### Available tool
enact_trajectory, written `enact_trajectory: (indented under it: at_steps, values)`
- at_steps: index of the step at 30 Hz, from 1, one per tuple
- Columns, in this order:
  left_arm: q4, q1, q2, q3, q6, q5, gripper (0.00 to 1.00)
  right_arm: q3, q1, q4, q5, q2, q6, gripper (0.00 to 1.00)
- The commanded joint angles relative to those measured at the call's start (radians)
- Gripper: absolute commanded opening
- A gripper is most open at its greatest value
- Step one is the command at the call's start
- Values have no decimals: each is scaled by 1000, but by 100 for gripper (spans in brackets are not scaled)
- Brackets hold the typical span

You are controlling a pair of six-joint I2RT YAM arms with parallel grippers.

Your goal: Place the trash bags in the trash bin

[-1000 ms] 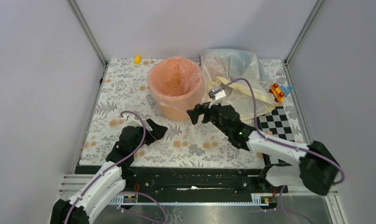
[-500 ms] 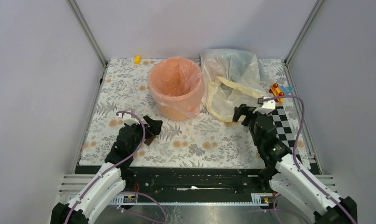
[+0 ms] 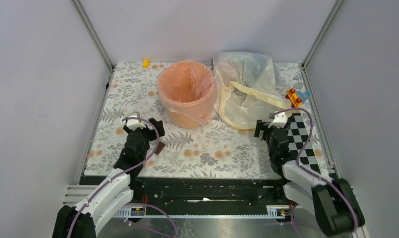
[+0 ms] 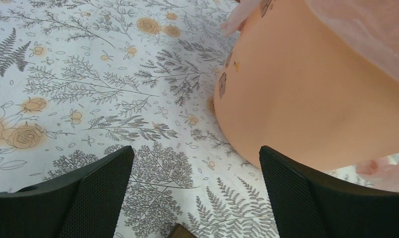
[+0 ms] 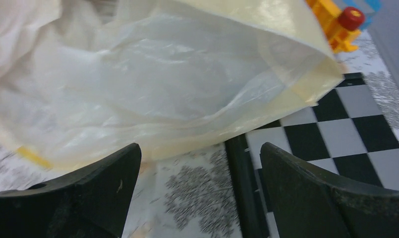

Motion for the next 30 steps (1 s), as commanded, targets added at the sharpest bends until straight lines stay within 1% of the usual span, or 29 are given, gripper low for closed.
enact_trajectory:
  at_steps: [1, 2, 3, 4, 5, 6, 7, 8, 9, 10, 11, 12, 13, 14, 16, 17, 18, 20, 22, 24, 25, 26, 27, 28, 29, 30]
  values:
    - [139, 0, 41, 23, 97, -16, 99, 27, -139, 464, 29, 273, -61, 95]
    - [150, 0, 47, 21, 97, -16, 99, 25, -176, 576, 3, 383, -39, 93]
    - [164, 0, 54, 18, 100, -16, 99, 33, -188, 650, -9, 482, -33, 93]
    - [180, 1, 61, 15, 107, -15, 99, 38, -190, 732, -25, 591, -49, 97]
    - [194, 1, 68, 12, 119, -16, 99, 38, -182, 847, -18, 659, -77, 99]
    - [207, 0, 77, 10, 134, -22, 99, 35, -176, 785, -6, 626, -54, 100]
    - [218, 1, 86, 8, 153, -28, 99, 48, -180, 674, -3, 583, -37, 100]
    - [236, 1, 95, 5, 173, -41, 99, 55, -185, 688, -10, 590, -40, 100]
    - [271, 0, 110, -3, 192, -59, 99, 53, -185, 753, -4, 626, -53, 95]
    - [309, 2, 126, -11, 195, -84, 99, 51, -185, 759, 3, 627, -50, 93]
    - [345, 4, 143, -15, 204, -95, 99, 48, -185, 729, 2, 607, -44, 93]
    - [379, 6, 161, -18, 231, -96, 99, 48, -185, 708, 1, 595, -42, 98]
    - [413, 11, 182, -17, 258, -98, 99, 53, -185, 712, 6, 600, -40, 99]
    - [440, 17, 209, -15, 285, -100, 99, 63, -185, 728, 14, 618, -42, 100]
    - [461, 38, 265, 8, 329, -93, 99, 75, -185, 688, 21, 610, -34, 100]
    - [467, 51, 295, 13, 341, -86, 99, 78, -185, 669, 21, 607, -32, 100]
    - [497, 66, 327, 6, 360, -75, 99, 77, -185, 685, 19, 613, -33, 100]
    - [588, 87, 384, -26, 364, -60, 99, 73, -186, 698, 17, 616, -37, 100]
    - [694, 121, 447, -56, 354, -1, 99, 74, -185, 696, 18, 616, -36, 100]
    - [785, 174, 544, -46, 349, 66, 99, 74, -186, 696, 18, 616, -37, 100]
    - [749, 194, 609, 0, 352, 62, 99, 74, -185, 696, 18, 616, -37, 100]
    - [676, 200, 644, 57, 370, 86, 99, 74, -185, 696, 18, 616, -37, 100]
    - [695, 203, 686, 80, 410, 113, 98, 74, -186, 696, 18, 616, -37, 100]
    - [686, 200, 709, 100, 448, 131, 93, 74, -185, 696, 18, 616, -37, 100]
    - [786, 202, 748, 73, 468, 157, 92, 74, -186, 696, 17, 616, -37, 100]
    - [960, 219, 805, 17, 455, 137, 94, 75, -185, 696, 17, 616, -37, 100]
